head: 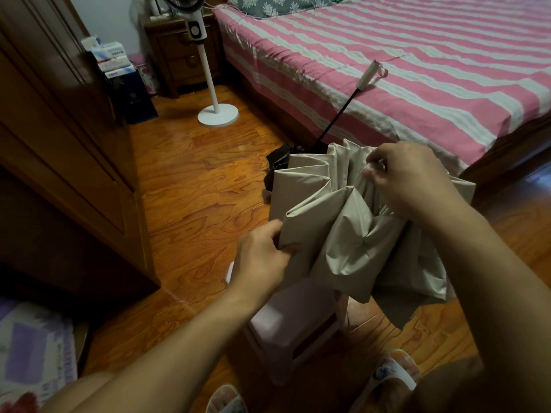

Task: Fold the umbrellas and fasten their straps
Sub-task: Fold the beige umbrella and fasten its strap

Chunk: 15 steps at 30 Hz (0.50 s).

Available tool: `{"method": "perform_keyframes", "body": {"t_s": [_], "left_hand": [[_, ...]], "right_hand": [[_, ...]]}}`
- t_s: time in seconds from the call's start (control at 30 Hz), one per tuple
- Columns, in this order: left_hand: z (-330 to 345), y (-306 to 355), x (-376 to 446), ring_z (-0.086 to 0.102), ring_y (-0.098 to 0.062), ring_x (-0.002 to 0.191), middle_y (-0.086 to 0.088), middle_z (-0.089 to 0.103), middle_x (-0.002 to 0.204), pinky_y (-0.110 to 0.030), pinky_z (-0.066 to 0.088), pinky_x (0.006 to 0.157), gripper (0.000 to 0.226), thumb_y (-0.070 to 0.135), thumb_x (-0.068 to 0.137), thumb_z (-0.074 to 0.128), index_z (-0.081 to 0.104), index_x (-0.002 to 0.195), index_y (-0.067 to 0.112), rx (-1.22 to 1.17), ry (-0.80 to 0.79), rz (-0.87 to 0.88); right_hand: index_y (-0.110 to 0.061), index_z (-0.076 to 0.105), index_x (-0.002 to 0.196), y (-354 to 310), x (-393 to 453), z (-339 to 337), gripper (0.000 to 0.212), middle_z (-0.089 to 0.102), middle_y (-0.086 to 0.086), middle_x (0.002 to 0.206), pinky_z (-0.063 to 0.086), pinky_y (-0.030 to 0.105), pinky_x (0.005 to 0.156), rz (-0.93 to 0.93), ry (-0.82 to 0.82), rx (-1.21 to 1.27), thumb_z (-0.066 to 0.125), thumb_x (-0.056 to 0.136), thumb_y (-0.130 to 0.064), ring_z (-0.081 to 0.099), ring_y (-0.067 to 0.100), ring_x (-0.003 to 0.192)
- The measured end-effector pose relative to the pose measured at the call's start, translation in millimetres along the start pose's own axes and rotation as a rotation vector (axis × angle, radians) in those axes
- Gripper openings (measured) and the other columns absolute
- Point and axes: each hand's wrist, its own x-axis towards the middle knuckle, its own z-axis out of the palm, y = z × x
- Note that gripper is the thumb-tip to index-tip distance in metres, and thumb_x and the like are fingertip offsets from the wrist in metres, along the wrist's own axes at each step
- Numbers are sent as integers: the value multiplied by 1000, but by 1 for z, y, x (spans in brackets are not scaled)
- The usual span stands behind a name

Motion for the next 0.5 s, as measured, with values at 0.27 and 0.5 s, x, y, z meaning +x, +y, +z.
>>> {"method": "perform_keyframes", "body": {"t_s": [0.27,0.5], "left_hand": [[-7,6,4,48,-13,118,6,53,125,-32,43,97,76,36,69,92,54,135,34,223,-166,14],[-21,43,-1,56,-4,103,9,60,108,-15,44,89,53,31,82,81,56,128,24,78,195,319]], "right_hand": [[-16,72,117,-1,-1,-1,25,70,10,114,53,43,90,10,-5,11,67,97,-30,65,31,105],[-16,72,114,-3,-1,-1,22,70,10,112,54,46,90,12,-4,20,67,97,-29,65,32,103]]}}
